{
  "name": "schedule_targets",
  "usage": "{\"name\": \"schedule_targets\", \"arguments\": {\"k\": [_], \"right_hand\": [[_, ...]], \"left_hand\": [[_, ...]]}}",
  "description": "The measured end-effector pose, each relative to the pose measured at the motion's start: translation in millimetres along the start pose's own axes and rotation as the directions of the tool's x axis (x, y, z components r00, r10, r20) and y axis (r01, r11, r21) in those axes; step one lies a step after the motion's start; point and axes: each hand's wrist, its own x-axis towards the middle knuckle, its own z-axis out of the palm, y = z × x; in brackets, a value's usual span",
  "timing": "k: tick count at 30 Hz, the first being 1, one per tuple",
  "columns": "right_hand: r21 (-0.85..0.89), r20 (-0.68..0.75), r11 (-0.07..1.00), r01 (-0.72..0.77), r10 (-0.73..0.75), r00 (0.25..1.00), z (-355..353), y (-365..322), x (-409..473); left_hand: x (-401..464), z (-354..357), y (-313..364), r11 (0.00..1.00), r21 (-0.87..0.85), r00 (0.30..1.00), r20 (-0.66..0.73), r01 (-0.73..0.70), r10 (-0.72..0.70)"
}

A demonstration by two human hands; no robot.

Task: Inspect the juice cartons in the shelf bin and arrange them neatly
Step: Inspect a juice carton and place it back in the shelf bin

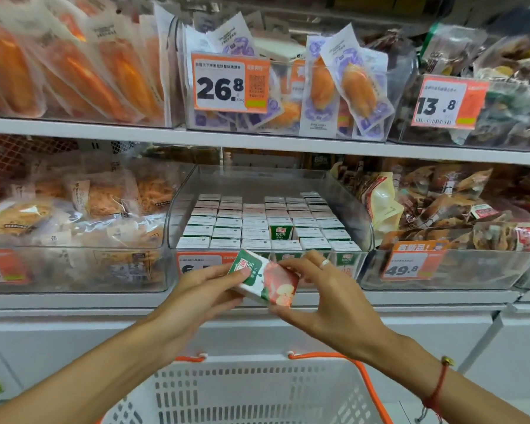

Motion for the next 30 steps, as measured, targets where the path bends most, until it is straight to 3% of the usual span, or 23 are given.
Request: {"name": "schedule_targets", "arguments": {"k": [5,8,11,14,17,20,22,24,30], "right_hand": [[-0.051,-0.031,0.997,-0.054,0.052,0.998,-9.9,37.9,26.9],[-0.301,-0.11,0.953,-0.042,0.009,0.994,-11.8,65.2,30.8],[-0.44,-0.129,0.898,0.02,-0.085,0.988,-8.3,83.0,30.0],[-0.401,-0.123,0.915,0.046,-0.103,0.987,-5.3,91.7,23.8],[-0.378,-0.103,0.925,0.029,-0.073,0.992,-5.1,94.7,19.3],[-0.376,-0.098,0.927,0.014,-0.055,0.994,-5.3,93.3,20.1],[-0.37,-0.083,0.929,0.008,-0.042,0.996,-5.4,92.0,20.4],[-0.364,-0.066,0.931,0.003,-0.029,0.997,-5.7,92.1,19.4],[-0.336,-0.039,0.942,-0.011,-0.002,0.999,-4.3,94.2,18.1]], "left_hand": [[39.6,15.7,32.7,0.978,0.103,0.969,-0.15,-0.184,0.198],[70.7,32.7,50.9,0.891,0.263,0.885,-0.189,-0.371,0.425],[101.5,42.8,56.7,0.734,0.5,0.813,-0.097,-0.459,0.574],[119.8,39.9,56.9,0.565,0.669,0.795,0.064,-0.483,0.603],[128.6,30.5,64.5,0.316,0.808,0.791,0.272,-0.497,0.548],[136.1,29.9,80.7,0.11,0.871,0.844,0.423,-0.479,0.329],[141.2,37.2,85.8,0.03,0.876,0.861,0.466,-0.481,0.204],[147.5,43.1,84.2,0.01,0.873,0.865,0.48,-0.487,0.148],[156.1,41.8,71.1,0.136,0.877,0.887,0.457,-0.461,0.065]]}}
